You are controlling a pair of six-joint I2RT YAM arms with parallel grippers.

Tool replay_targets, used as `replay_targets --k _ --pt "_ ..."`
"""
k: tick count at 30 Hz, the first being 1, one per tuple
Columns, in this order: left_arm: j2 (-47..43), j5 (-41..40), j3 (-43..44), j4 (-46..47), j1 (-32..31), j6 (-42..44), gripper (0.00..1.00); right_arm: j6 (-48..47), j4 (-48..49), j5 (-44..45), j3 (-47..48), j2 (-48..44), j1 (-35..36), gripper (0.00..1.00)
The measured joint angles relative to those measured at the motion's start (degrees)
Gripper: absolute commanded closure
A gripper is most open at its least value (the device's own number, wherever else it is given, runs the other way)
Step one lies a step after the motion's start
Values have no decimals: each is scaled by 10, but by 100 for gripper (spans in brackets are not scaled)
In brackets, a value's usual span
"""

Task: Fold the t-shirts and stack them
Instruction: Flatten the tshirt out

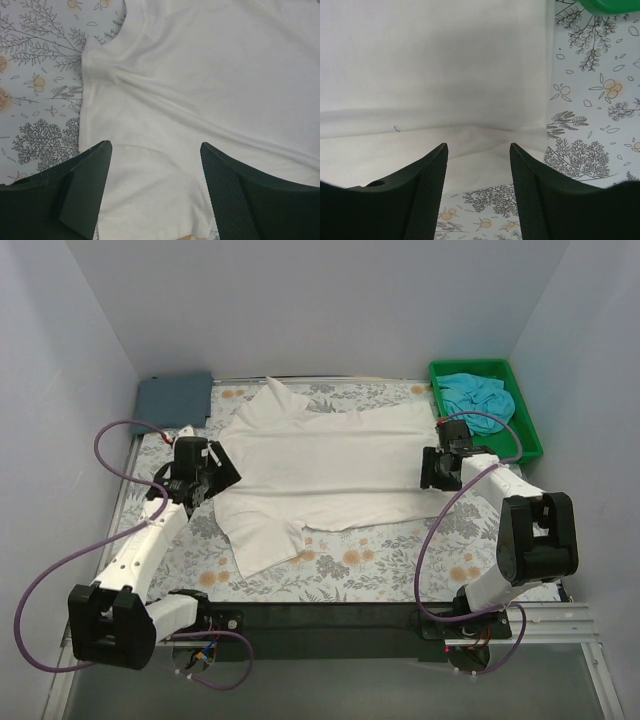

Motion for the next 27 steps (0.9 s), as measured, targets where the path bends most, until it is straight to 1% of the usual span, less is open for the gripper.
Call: replay_targets --k 3,8,11,12,13,14,15,16,18,19,20,21,22,25,27 --pt "-37 2 -37 -5 0 -1 33 0 -2 22 0 4 0 50" --pt "-43 7 -81 -10 0 -1 33 0 -8 45 0 32 0 52" --pt "-51 8 -98 -10 0 -1 34 0 -13 55 0 40 0 58" --pt "-53 8 -100 -10 0 -1 34 0 -14 58 0 41 0 59" --pt "-55 8 -102 -8 0 0 34 0 -14 62 0 41 0 64" --pt "-56 8 -103 -7 0 0 34 -2 -14 65 0 41 0 65" --pt "-57 8 -104 -6 0 0 34 -1 -14 68 0 41 0 69" --pt "-57 8 -105 -6 0 0 34 -1 -16 71 0 41 0 70" --pt "-58 9 -105 -5 0 1 34 0 -20 76 0 41 0 76" --pt "-59 10 -105 -4 0 2 34 1 -23 78 0 40 0 76" --pt "-59 10 -105 -4 0 2 34 3 -27 79 0 39 0 83" --pt "-60 11 -105 -4 0 3 34 3 -29 80 -2 35 0 87" --pt "-60 11 -105 -4 0 4 34 4 -30 80 -5 29 0 93" --pt "-60 12 -105 -4 0 5 34 12 -42 81 -17 3 0 99" --pt "-60 12 -105 -4 0 5 34 15 -52 82 -25 -19 0 99"
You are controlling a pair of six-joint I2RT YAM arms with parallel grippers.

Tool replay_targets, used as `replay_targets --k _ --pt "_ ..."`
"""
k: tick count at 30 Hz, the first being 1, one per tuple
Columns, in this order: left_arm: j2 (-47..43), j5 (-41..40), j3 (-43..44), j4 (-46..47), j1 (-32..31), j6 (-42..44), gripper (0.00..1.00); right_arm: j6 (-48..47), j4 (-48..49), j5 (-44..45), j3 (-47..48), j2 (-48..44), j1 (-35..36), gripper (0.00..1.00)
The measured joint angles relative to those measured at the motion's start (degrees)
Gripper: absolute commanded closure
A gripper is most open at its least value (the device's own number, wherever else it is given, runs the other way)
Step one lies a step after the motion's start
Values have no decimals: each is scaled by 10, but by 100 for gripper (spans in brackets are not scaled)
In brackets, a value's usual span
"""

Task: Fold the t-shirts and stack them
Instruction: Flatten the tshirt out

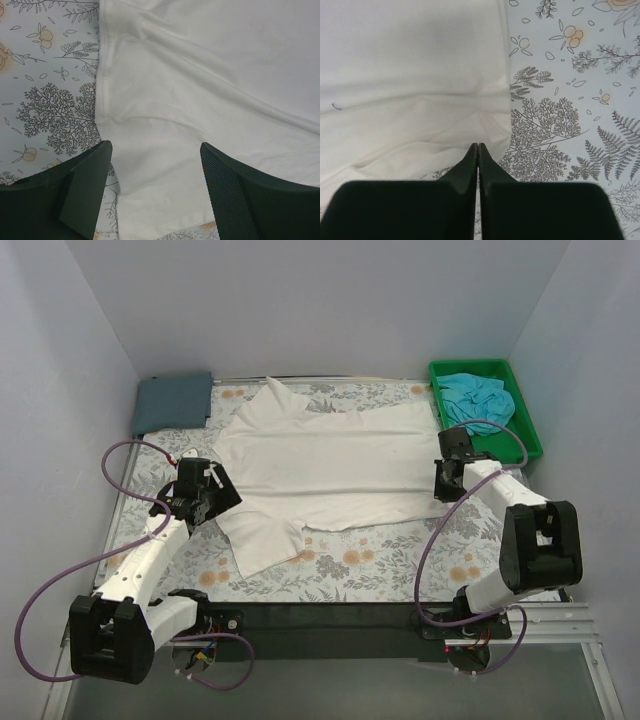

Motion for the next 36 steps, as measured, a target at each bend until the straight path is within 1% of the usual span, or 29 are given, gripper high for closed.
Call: replay_targets --k 4,10,17,18,19,21,23,24,25,27,28,31,36 --pt "-2 0 1 -6 0 0 34 7 -15 4 -23 -54 0 99" --pt "-21 4 8 -33 0 -16 34 35 -30 0 -90 -127 -5 99" --pt "-29 4 46 -71 0 -46 34 105 -37 -29 -189 -204 -43 98" --pt "-30 4 51 -77 0 -50 35 115 -37 -32 -200 -215 -49 95" --pt "-31 3 54 -82 0 -54 35 125 -37 -35 -210 -225 -54 86" --pt "-34 1 58 -93 0 -61 35 145 -38 -37 -226 -243 -64 80" --pt "-35 -1 59 -103 0 -69 35 156 -38 -37 -238 -259 -71 71" --pt "-35 -2 59 -108 0 -73 35 162 -39 -37 -242 -267 -73 68" --pt "-35 -3 59 -113 0 -77 35 165 -41 -36 -245 -276 -74 63" --pt "-34 -6 59 -121 0 -84 35 165 -43 -37 -245 -296 -76 57" --pt "-33 -7 59 -124 0 -88 35 162 -43 -39 -244 -306 -76 55" --pt "-26 -7 57 -128 0 -97 35 146 -44 -52 -232 -322 -76 54" --pt "6 -6 39 -123 0 -108 38 106 -35 -101 -196 -309 -65 54"
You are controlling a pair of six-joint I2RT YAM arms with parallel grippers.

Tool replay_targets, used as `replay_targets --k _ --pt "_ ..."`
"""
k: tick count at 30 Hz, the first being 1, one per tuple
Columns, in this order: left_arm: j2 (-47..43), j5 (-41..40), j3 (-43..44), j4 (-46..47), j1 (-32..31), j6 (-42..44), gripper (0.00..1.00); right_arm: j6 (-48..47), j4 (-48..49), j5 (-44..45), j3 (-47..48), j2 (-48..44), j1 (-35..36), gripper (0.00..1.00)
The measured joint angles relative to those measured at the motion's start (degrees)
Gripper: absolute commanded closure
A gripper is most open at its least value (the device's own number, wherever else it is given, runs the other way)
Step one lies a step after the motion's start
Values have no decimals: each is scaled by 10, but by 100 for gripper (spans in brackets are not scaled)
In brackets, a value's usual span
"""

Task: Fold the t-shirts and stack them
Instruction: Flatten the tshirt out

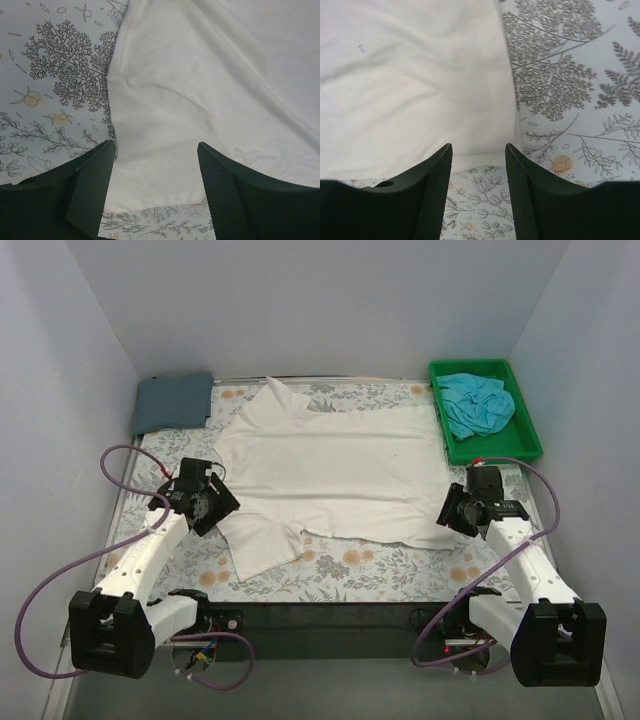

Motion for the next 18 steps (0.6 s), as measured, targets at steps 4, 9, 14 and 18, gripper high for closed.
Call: replay_targets --k 4,9,14,18 --pt "31 11 -15 5 0 -6 42 -28 18 -40 20 33 29 55" --pt "66 24 -19 2 0 -9 44 -47 36 -80 30 84 90 56" --pt "62 23 9 -11 0 -9 44 -47 70 -102 75 155 224 56" --pt "58 32 26 -2 -10 -11 45 -45 112 -112 130 216 309 57"
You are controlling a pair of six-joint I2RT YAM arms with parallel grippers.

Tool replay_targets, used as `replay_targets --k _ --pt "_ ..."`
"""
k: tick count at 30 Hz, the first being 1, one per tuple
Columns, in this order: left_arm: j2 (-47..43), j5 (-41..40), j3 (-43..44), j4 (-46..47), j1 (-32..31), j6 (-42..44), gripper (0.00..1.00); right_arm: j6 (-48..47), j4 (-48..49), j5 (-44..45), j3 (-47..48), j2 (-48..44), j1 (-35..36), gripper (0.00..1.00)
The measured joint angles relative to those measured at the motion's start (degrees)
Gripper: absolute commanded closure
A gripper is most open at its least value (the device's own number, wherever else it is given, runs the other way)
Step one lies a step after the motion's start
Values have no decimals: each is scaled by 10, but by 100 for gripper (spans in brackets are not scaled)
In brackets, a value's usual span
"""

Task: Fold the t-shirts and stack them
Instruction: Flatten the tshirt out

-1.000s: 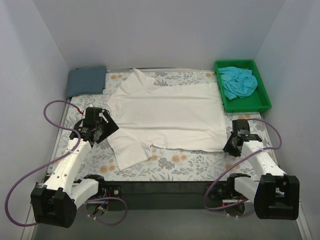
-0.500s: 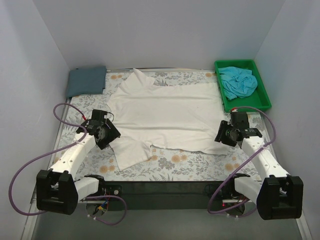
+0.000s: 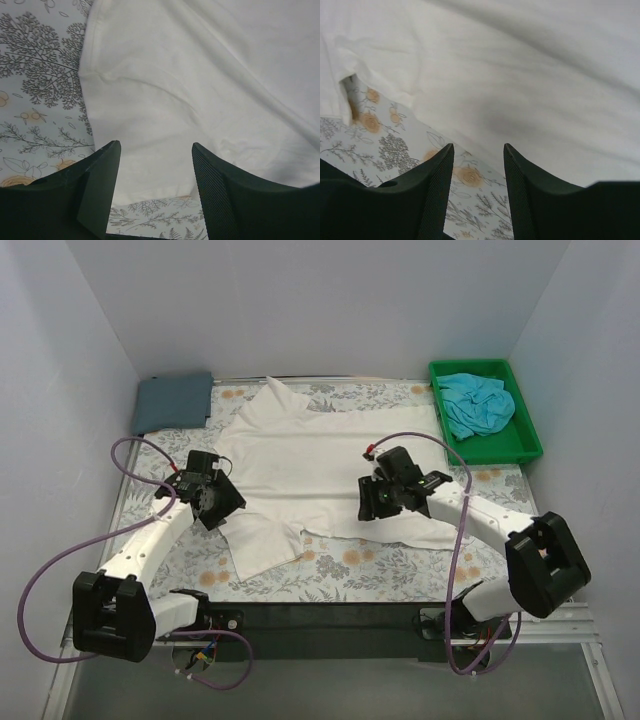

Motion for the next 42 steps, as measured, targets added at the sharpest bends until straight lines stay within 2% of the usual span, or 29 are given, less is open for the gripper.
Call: replay_targets --k 6,16,24,35,41,42 --pt "39 6 -2 10 -54 -14 49 -1 42 -5 62 83 66 57" --pt "82 -4 -70 15 -108 -64 51 -6 41 22 48 70 65 57" --pt "65 -6 -85 -6 -111 -113 52 -8 26 43 7 28 45 57" --pt "61 -18 -89 -127 -111 -151 52 -21 18 42 -34 -9 -15 57" --pt "63 -41 -48 -181 -111 -155 44 -26 9 42 -42 -15 -32 54" --pt "64 -47 -30 -185 -111 -154 42 -27 5 44 -42 -19 -36 49"
